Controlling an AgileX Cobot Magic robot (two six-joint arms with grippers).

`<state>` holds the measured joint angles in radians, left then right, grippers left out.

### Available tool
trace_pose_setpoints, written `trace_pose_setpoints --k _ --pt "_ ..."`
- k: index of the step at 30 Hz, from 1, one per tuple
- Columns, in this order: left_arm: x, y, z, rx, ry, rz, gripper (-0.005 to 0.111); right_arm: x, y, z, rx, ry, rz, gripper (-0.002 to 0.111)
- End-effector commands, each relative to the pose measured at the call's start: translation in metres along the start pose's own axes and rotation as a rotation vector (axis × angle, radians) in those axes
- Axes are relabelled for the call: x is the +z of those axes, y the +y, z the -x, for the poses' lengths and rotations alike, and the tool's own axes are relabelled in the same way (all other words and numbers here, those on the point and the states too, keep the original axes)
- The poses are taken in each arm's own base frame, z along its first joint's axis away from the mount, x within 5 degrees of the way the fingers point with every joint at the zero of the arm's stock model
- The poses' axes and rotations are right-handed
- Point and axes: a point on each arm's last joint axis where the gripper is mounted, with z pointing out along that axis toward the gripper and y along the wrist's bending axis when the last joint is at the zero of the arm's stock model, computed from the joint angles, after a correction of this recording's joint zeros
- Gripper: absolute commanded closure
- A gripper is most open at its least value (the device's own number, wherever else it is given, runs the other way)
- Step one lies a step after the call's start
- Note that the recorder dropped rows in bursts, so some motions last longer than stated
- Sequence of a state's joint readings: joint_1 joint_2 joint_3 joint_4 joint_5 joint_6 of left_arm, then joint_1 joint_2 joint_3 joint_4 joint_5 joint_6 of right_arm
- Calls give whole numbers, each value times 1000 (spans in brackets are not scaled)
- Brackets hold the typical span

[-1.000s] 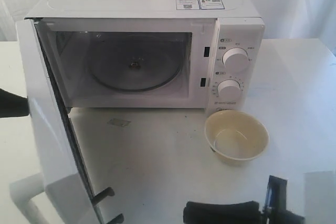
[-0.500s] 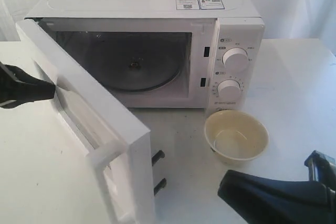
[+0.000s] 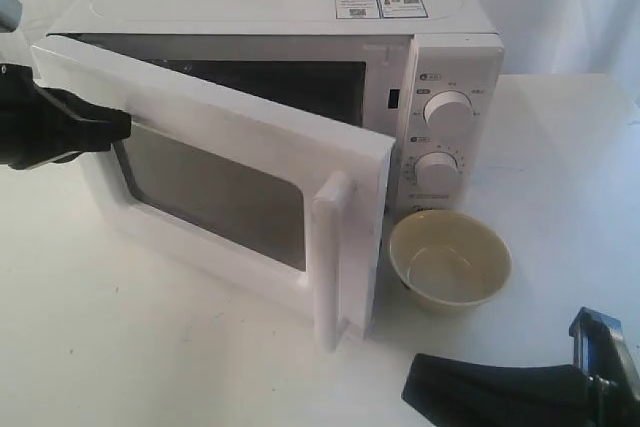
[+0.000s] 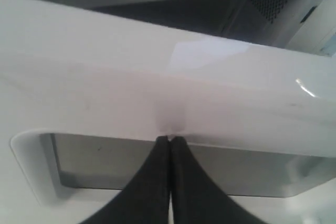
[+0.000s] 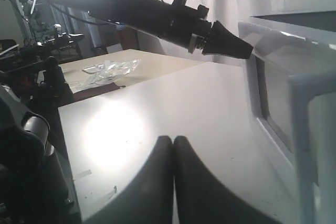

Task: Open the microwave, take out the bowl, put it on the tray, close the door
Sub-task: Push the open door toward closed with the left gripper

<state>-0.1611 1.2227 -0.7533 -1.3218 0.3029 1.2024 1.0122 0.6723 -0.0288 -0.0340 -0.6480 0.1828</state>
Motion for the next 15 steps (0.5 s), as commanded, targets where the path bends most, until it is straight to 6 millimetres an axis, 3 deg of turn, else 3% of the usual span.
trace_pose_setpoints --k 1,15 --pt "3 -2 7 10 -73 -37 107 -1 0 -2 -26 9 5 108" --pt "12 0 8 2 -111 -69 107 -2 0 -6 -28 45 -1 108"
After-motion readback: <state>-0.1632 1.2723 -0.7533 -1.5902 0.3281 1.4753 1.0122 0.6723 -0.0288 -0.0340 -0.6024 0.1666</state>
